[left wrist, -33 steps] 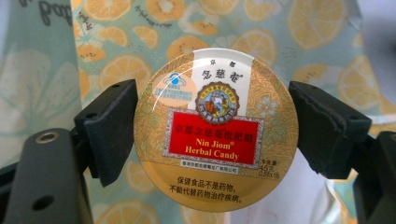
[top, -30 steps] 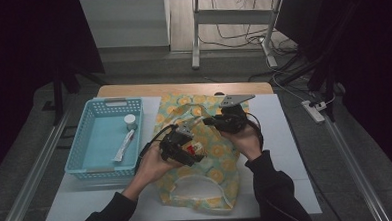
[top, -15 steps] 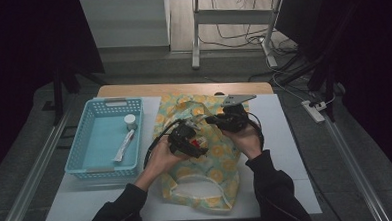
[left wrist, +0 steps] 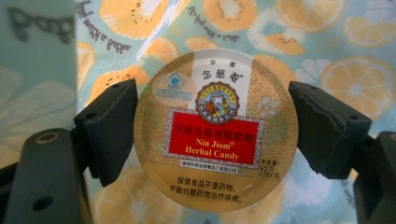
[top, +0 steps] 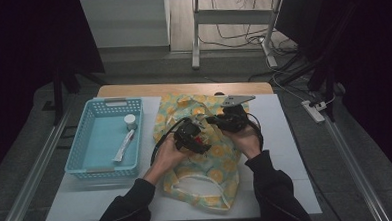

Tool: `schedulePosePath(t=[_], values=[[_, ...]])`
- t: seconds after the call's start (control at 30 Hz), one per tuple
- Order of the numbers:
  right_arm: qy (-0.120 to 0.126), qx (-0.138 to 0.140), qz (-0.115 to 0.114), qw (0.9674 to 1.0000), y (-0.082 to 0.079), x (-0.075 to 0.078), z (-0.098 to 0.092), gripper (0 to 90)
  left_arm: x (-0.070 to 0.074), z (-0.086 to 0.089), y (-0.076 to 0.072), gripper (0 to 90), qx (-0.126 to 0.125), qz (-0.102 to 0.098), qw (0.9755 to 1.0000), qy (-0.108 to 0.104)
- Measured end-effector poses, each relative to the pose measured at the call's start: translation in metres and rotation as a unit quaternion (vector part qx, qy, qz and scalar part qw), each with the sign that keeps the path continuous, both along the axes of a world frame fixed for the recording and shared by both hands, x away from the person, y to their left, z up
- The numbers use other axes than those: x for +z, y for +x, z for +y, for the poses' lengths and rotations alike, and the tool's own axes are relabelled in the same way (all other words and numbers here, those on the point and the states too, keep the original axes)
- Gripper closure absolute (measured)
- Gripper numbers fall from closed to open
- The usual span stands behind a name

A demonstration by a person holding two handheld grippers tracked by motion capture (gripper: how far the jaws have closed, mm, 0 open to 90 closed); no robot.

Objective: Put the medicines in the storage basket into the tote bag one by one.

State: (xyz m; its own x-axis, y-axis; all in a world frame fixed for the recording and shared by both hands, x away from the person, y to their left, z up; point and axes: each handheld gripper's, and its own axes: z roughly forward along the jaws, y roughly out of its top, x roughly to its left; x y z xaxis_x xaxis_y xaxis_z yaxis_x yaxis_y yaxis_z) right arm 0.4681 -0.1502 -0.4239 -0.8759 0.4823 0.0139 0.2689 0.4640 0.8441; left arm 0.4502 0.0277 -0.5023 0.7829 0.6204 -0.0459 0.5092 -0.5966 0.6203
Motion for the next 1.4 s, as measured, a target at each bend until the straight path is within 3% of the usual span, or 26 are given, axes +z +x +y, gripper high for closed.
schedulePosePath(t=[0.37, 0.6, 0.7, 1.03, 1.17, 1.4], values=[[-0.010, -0.010, 0.001, 0.9999, 0.006, -0.009, -0.002, 89.5, -0.013, -0.008, 0.009, 20.5, 0.009, 0.003, 0.9999, 0.005], [-0.007, -0.008, -0.002, 0.9999, 0.005, -0.008, -0.001, 89.5, -0.014, -0.008, 0.009, 19.4, 0.013, 0.007, 0.9999, -0.004], [-0.006, -0.006, -0.003, 1.0000, 0.005, -0.008, -0.001, 89.5, -0.011, -0.006, 0.009, 17.1, 0.019, 0.010, 0.9995, -0.022], [0.001, -0.007, -0.001, 1.0000, 0.005, -0.006, -0.003, 89.5, 0.004, -0.002, -0.002, 8.8, -0.006, 0.016, 0.9985, -0.052], [-0.001, -0.006, 0.001, 1.0000, 0.005, -0.006, -0.003, 89.4, 0.007, 0.002, -0.005, 2.4, -0.015, 0.033, 0.9966, -0.074], [-0.001, -0.004, 0.003, 1.0000, 0.005, -0.006, -0.003, 89.4, 0.016, 0.015, -0.016, 0.0, -0.019, 0.027, 0.9935, -0.109]])
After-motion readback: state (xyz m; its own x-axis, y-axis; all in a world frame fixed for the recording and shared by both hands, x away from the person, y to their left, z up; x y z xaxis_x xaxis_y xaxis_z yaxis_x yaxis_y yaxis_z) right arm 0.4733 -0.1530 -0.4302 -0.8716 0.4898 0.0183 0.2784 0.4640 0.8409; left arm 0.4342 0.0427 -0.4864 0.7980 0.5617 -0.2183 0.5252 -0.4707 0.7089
